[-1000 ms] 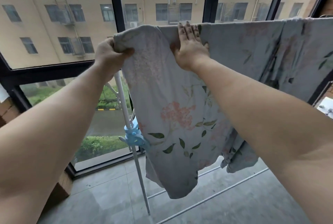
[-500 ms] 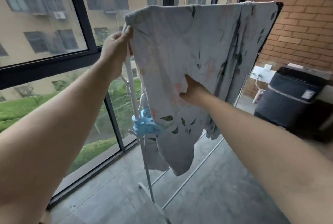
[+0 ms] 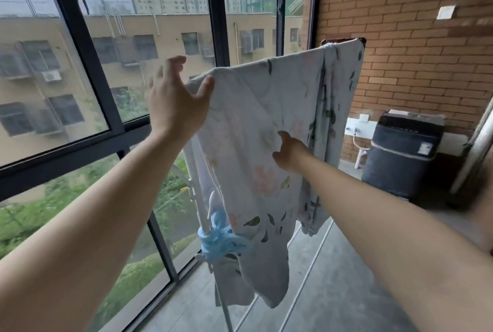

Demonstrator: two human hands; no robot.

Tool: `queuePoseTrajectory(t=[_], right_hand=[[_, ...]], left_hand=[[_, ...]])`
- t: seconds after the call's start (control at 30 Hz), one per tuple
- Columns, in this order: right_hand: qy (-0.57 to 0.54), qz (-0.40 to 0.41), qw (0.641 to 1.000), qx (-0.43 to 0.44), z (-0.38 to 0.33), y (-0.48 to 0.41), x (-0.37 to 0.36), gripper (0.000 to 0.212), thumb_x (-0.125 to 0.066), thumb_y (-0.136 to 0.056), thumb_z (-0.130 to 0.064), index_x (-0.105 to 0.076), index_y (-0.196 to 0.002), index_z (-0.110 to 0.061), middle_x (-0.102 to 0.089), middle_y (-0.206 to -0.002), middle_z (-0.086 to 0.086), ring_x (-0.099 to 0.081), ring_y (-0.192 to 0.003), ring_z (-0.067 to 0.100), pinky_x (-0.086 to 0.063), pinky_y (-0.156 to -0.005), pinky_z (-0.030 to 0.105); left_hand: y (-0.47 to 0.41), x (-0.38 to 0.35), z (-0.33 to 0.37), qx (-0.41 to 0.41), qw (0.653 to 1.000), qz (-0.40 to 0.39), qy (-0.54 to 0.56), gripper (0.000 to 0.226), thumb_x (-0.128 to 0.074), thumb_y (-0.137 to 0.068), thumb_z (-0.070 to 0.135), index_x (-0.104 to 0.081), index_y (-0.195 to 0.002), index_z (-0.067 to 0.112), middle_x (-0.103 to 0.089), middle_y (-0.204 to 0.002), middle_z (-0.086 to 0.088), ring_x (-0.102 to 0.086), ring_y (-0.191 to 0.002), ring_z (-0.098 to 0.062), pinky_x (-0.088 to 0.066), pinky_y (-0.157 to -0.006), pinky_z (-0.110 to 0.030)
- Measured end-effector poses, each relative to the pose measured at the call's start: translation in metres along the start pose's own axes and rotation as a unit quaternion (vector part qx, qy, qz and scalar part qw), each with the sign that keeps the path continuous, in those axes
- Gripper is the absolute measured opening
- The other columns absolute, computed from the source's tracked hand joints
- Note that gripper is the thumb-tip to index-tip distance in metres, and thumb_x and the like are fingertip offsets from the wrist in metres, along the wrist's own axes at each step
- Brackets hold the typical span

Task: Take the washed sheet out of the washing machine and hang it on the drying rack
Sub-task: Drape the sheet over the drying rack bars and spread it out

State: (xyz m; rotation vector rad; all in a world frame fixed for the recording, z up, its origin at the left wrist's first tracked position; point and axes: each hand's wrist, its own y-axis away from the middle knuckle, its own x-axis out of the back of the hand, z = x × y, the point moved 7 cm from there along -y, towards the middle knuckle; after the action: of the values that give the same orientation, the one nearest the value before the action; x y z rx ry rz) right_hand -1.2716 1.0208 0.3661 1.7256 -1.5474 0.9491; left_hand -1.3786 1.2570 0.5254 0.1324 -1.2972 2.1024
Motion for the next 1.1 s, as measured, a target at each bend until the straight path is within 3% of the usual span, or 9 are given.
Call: queuePoseTrajectory(t=[0.1, 0.17, 0.23, 0.4, 0.57, 0.73, 0.93, 1.1], right_hand=[[0.009, 0.012, 1.0, -0.002, -0.015, -0.009, 0.009, 0.07, -0.043, -0.101, -0.022, -0.004, -0.158, -0.015, -0.048, -0.143, 0.014, -0.058, -0.107, 0.028, -0.04, -0.067, 0.025], [0.011, 0.056, 0.998, -0.002, -0.019, -0.011, 0.018, 0.066, -0.045, -0.1, -0.018, -0.011, -0.157, -0.012, -0.049, -0.142, 0.017, -0.056, -0.111, 0.03, -0.045, -0.073, 0.027], [-0.014, 0.105, 0.994, -0.008, -0.016, -0.013, 0.026, 0.061, -0.048, -0.097, -0.014, -0.024, -0.153, -0.011, -0.05, -0.14, 0.017, -0.054, -0.12, 0.033, -0.044, -0.089, 0.032], [-0.003, 0.1, 0.995, -0.01, 0.008, -0.027, 0.038, 0.062, -0.045, -0.101, -0.02, -0.017, -0.156, -0.009, -0.044, -0.146, 0.018, -0.048, -0.128, 0.031, -0.039, -0.097, 0.028], [-0.025, 0.117, 0.993, -0.013, 0.064, -0.069, 0.082, 0.058, -0.041, -0.1, -0.019, -0.022, -0.155, -0.016, -0.045, -0.147, 0.015, -0.049, -0.125, 0.032, -0.04, -0.09, 0.03], [-0.01, 0.117, 0.993, 0.018, 0.127, -0.136, 0.134, 0.053, -0.038, -0.097, -0.017, -0.03, -0.15, -0.017, -0.047, -0.14, 0.016, -0.051, -0.115, 0.033, -0.038, -0.084, 0.03], [0.012, 0.112, 0.991, 0.071, 0.194, -0.224, 0.214, 0.052, -0.04, -0.098, -0.026, -0.034, -0.15, -0.018, -0.045, -0.145, 0.015, -0.049, -0.126, 0.033, -0.042, -0.098, 0.035], [-0.022, 0.142, 0.983, 0.117, 0.217, -0.292, 0.267, 0.045, -0.04, -0.102, -0.029, -0.04, -0.145, -0.018, -0.047, -0.144, 0.012, -0.051, -0.124, 0.03, -0.042, -0.096, 0.033]], left_hand=[[-0.008, -0.012, 0.046, -0.166, 0.975, -0.012, -0.147, 0.055, -0.054, -0.09, 0.048, -0.047, -0.138, 0.022, -0.05, -0.139, -0.003, -0.044, -0.127, -0.027, -0.033, -0.103, -0.041], [-0.012, -0.036, 0.062, -0.239, 0.948, -0.051, -0.203, 0.052, -0.055, -0.09, 0.044, -0.05, -0.135, 0.018, -0.052, -0.136, -0.006, -0.046, -0.123, -0.03, -0.033, -0.101, -0.044], [-0.014, -0.06, 0.074, -0.268, 0.93, -0.082, -0.239, 0.047, -0.055, -0.088, 0.042, -0.055, -0.128, 0.016, -0.057, -0.128, -0.007, -0.05, -0.117, -0.031, -0.036, -0.098, -0.045], [-0.016, -0.116, 0.091, -0.246, 0.925, -0.147, -0.251, 0.051, -0.058, -0.082, 0.036, -0.054, -0.129, 0.016, -0.059, -0.122, -0.009, -0.051, -0.113, -0.032, -0.037, -0.096, -0.046], [-0.032, -0.189, 0.116, -0.231, 0.915, -0.162, -0.287, 0.046, -0.058, -0.083, 0.033, -0.055, -0.125, 0.013, -0.056, -0.127, -0.011, -0.048, -0.119, -0.033, -0.036, -0.097, -0.046], [-0.054, -0.285, 0.145, -0.198, 0.913, -0.152, -0.323, 0.051, -0.058, -0.083, 0.033, -0.053, -0.129, 0.013, -0.053, -0.131, -0.013, -0.046, -0.123, -0.035, -0.034, -0.103, -0.048], [-0.091, -0.404, 0.182, -0.146, 0.912, -0.135, -0.358, 0.059, -0.057, -0.084, 0.035, -0.046, -0.138, 0.013, -0.043, -0.144, -0.013, -0.035, -0.134, -0.036, -0.023, -0.113, -0.052], [-0.126, -0.469, 0.194, -0.121, 0.904, -0.139, -0.384, 0.058, -0.052, -0.089, 0.041, -0.044, -0.14, 0.013, -0.043, -0.145, -0.013, -0.037, -0.132, -0.035, -0.025, -0.11, -0.053]])
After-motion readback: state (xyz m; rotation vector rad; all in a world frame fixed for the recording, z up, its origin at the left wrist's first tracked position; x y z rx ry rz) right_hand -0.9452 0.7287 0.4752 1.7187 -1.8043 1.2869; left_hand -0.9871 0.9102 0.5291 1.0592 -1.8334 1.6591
